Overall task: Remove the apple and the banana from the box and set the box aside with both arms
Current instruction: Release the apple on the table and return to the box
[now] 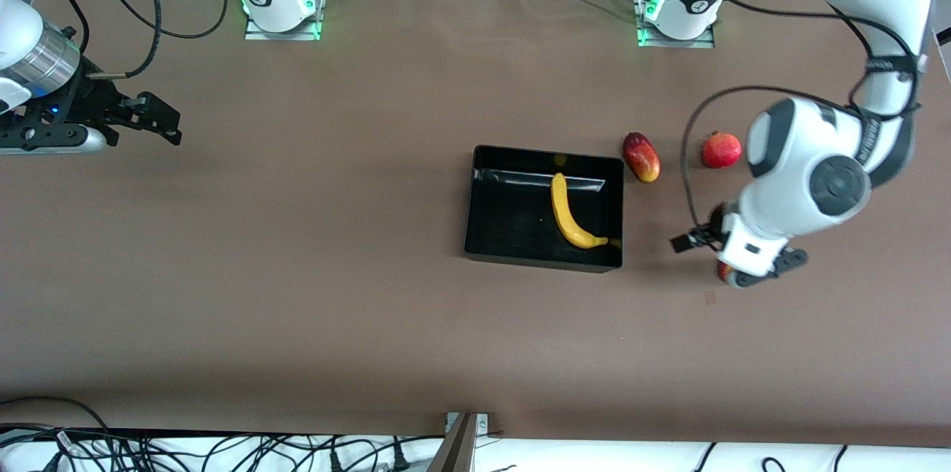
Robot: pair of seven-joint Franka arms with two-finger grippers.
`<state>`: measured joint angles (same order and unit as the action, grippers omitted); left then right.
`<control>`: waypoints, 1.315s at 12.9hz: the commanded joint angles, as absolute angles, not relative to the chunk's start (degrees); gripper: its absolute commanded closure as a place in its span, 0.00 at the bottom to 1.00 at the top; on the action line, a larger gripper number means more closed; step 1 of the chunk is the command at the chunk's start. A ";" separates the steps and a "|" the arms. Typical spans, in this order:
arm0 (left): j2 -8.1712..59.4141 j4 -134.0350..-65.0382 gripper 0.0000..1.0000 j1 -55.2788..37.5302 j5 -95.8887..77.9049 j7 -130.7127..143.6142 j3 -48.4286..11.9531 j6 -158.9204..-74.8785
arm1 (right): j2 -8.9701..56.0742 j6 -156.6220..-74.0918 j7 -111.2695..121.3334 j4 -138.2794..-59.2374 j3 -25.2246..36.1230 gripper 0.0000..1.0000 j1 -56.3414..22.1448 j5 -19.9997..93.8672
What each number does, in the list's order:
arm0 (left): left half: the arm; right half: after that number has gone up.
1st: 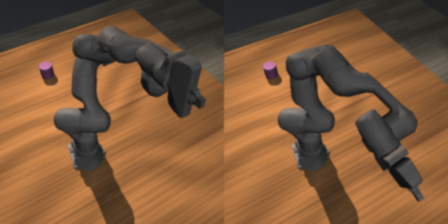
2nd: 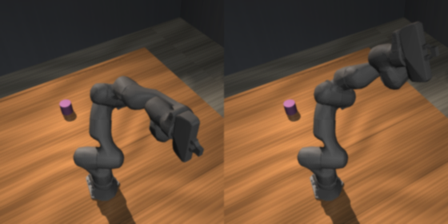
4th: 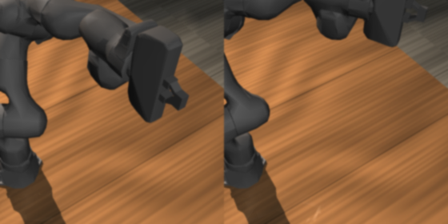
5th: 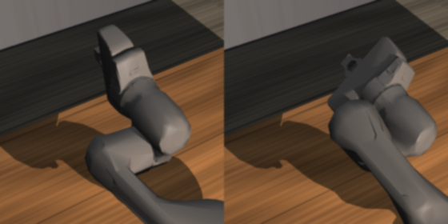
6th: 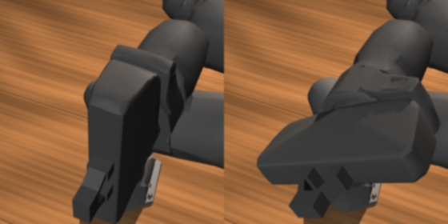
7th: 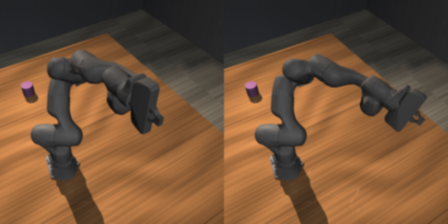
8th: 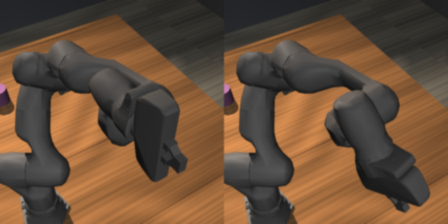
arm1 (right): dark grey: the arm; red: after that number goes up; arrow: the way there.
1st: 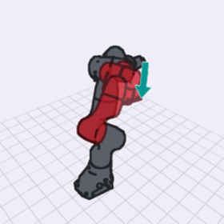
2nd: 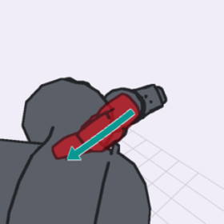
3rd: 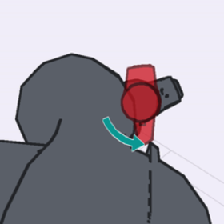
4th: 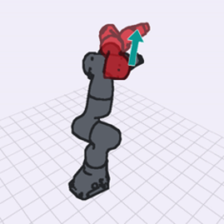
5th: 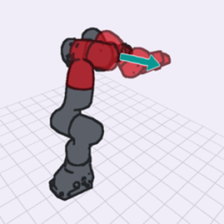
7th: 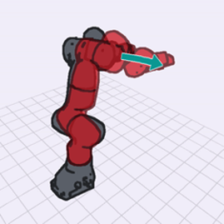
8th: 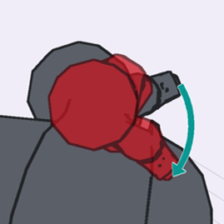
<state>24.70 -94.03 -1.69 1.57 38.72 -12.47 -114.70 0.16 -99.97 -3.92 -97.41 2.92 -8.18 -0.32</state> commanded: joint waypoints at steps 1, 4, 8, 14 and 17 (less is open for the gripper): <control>25.13 -95.71 0.00 -6.22 0.35 48.31 -13.53 -115.57 | 0.18 -99.49 -3.78 -96.86 2.29 0.00 -7.47 -0.44; 29.34 -95.63 0.00 -10.79 0.70 56.31 -13.54 -120.22 | 0.18 -99.58 -3.78 -96.86 2.29 0.00 -7.47 -0.44; 34.00 -96.59 0.00 -14.67 2.63 63.53 -13.45 -128.66 | 0.18 -99.58 -3.78 -96.86 2.29 0.00 -7.47 -0.44; 41.56 -96.59 0.00 -18.01 13.16 74.86 -13.45 -136.04 | 0.18 -99.58 -3.78 -96.86 2.29 0.00 -7.47 -0.35; 44.38 -96.59 0.00 -18.63 17.39 78.65 -13.45 -138.42 | 0.18 -99.58 -3.78 -96.86 2.29 0.00 -7.47 -0.35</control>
